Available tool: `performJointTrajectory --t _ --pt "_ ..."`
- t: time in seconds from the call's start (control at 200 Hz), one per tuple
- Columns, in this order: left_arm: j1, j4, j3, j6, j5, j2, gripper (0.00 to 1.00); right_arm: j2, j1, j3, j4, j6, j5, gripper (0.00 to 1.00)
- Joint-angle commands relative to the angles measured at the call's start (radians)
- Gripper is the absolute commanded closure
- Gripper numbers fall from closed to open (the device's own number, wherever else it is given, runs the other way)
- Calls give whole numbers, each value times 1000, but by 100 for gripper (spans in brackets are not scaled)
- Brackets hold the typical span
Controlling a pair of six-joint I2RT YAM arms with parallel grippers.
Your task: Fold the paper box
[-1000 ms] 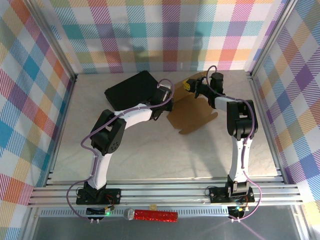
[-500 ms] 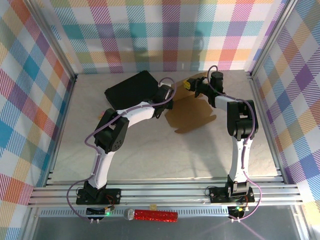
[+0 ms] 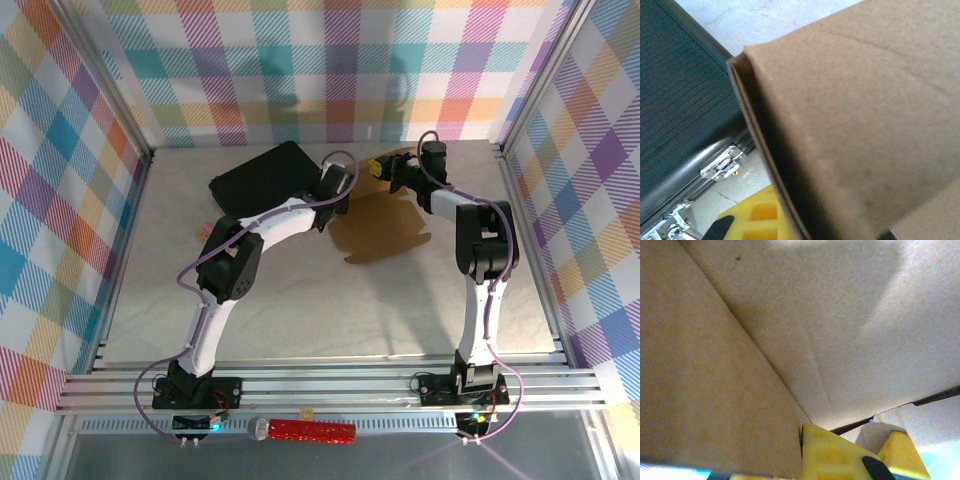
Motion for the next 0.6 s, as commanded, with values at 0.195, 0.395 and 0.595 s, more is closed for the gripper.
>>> performJointTrajectory --t 0.195,0.395,0.595 --pt "15 -217 100 -31 -73 126 75 -29 50 -47 -78 63 -207 100" --pt "25 -295 192 -40 -49 180 85 -33 50 -62 -54 84 -201 100" --pt "35 -315 194 -52 -66 179 100 -46 50 -71 -58 93 -187 100"
